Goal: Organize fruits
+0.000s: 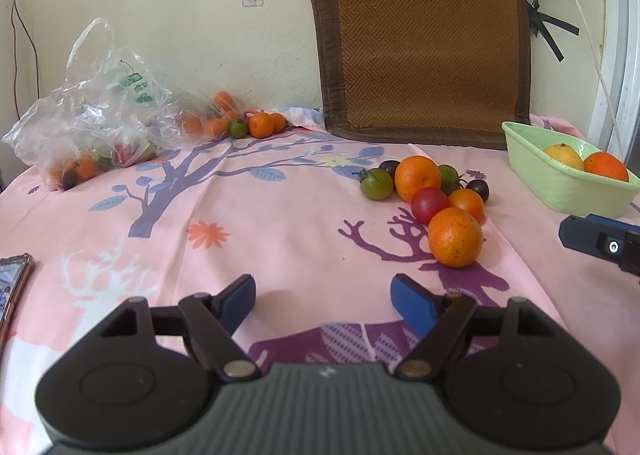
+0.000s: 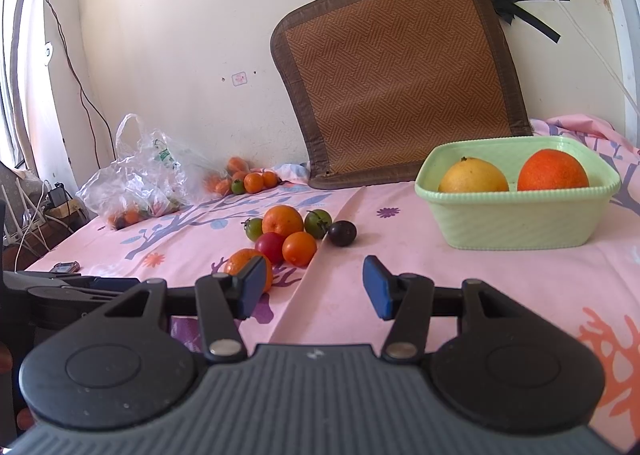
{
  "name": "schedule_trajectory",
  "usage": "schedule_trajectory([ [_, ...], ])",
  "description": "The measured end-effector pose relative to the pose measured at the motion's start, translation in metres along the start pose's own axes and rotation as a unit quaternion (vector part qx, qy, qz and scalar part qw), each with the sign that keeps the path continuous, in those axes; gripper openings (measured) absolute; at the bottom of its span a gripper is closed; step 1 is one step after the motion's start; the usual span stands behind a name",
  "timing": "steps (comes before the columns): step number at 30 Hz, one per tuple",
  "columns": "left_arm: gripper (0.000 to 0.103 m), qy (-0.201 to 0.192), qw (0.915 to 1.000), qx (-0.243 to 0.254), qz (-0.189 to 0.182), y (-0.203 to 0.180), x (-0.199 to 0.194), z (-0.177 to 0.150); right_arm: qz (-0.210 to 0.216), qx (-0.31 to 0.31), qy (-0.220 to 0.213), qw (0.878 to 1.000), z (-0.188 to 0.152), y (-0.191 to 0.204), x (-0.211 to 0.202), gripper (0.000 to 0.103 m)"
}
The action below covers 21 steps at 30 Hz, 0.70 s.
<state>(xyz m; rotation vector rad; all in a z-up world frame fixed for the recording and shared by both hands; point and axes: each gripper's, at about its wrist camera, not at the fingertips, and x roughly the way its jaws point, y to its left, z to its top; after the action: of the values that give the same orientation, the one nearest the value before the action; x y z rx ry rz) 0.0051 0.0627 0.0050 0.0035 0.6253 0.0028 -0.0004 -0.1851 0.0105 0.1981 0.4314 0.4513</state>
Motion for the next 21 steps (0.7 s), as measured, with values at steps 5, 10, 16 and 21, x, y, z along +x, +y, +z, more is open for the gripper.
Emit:
schedule_trajectory([
  [5, 0.077, -0.005, 1.0000, 0.003, -0.002, -0.0007, -0.0015, 0.0006, 0.001, 0.000, 0.000, 1.000, 0.0001, -0.0006, 0.0001, 0.056],
  [10, 0.078, -0.007, 0.9999, 0.004, -0.006, -0.0007, -0.0020, -0.0001, 0.001, 0.000, 0.000, 1.000, 0.0000, -0.0004, 0.0000, 0.056],
  [16, 0.078, -0.008, 0.9999, 0.005, -0.009, -0.0008, -0.0021, -0.0001, 0.000, 0.001, 0.001, 1.000, -0.0001, -0.0006, 0.0003, 0.056],
  [21, 0.078, -0.009, 0.9999, 0.005, -0.011, -0.0012, -0.0025, -0.0004, -0.001, 0.001, 0.001, 1.000, -0.0006, -0.0007, 0.0004, 0.056],
])
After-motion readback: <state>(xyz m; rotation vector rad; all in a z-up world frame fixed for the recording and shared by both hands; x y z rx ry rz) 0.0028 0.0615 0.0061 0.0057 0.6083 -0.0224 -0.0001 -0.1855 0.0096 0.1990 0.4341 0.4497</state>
